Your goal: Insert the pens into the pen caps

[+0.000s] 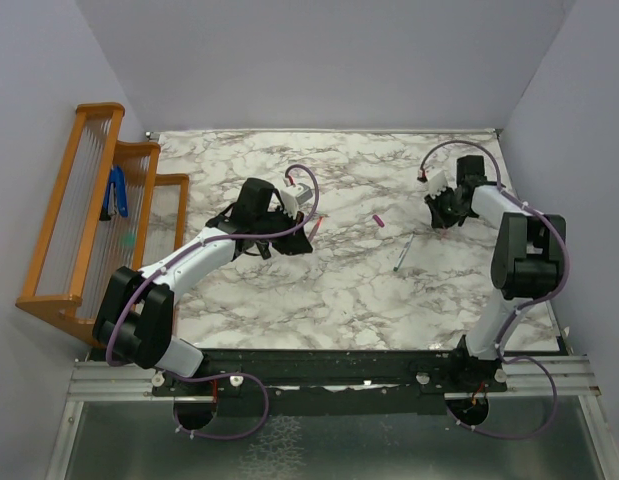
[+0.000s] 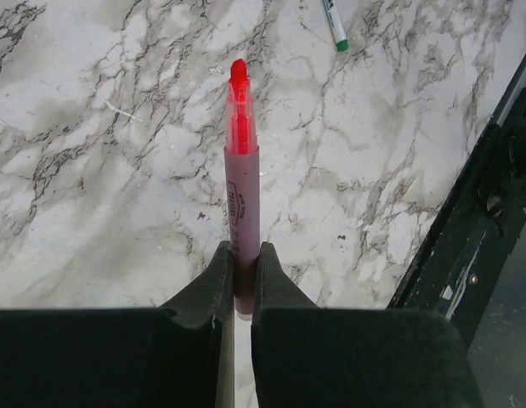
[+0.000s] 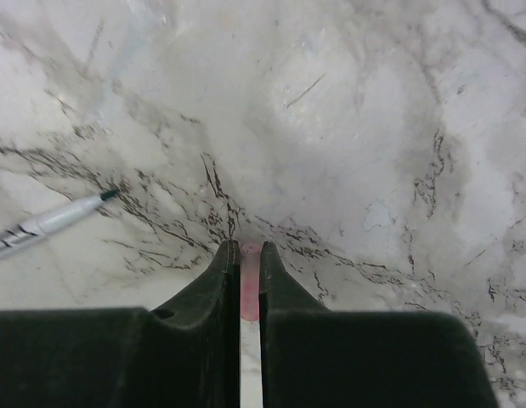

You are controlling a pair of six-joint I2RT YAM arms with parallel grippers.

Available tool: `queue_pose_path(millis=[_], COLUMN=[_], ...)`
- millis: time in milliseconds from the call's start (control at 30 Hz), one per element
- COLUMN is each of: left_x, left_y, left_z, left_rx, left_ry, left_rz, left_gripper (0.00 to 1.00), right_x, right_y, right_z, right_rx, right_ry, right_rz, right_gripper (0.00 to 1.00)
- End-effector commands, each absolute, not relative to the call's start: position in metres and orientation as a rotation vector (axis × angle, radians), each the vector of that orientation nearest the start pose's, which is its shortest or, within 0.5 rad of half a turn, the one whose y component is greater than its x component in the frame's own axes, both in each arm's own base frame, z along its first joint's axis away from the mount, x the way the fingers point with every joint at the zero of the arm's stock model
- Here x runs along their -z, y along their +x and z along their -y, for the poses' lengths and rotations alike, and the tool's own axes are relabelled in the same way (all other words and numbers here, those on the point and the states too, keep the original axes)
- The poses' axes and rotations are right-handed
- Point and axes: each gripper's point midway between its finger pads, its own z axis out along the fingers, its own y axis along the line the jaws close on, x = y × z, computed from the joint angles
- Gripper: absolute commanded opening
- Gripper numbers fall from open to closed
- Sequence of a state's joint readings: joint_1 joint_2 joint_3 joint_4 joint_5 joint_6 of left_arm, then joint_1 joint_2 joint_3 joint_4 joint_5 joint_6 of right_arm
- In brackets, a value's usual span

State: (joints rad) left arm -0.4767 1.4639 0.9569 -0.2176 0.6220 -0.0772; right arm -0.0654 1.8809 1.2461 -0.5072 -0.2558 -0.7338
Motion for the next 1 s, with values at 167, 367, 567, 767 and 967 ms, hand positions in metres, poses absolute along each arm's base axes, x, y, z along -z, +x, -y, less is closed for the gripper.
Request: queue_pose_path(millis=[167,367,567,767,967], left_x=[-0.155,-0.193,-0.244,-0.277,-0.276], left_y=[0.286,0.300,0.311,0.316,0.319], left_z=[0.268,0.289,0.317,0.334,0.345], left_rx=[1.032,1.122,1.156,1.218,1.261], left_ry=[0.772,0.706,0.675,0.642,0.649], left_rz=[-2.107,-1.954,-1.724,-1.601,-1.604], left_gripper=[0.00,0.00,0.00,0.00,0.00], right_x=[-0.235,-0.301,-0.337,-0.364,-0.373], right_y=[0.442,0.420,0.377,0.356,0.347], right_z=[-0.089,-0.163,-0.231,-0.243,-0.250], right_rx=[-0.406,-0.754,-1.084,-1.092,-1.110], right_ry=[-0.509,-0.219,-0.190,-0.211,-0.235], right_rz=[-1.784,-1.696,-1.584,-1.493,-1.460], right_gripper=[0.01,0.01,0.00,0.00,0.00])
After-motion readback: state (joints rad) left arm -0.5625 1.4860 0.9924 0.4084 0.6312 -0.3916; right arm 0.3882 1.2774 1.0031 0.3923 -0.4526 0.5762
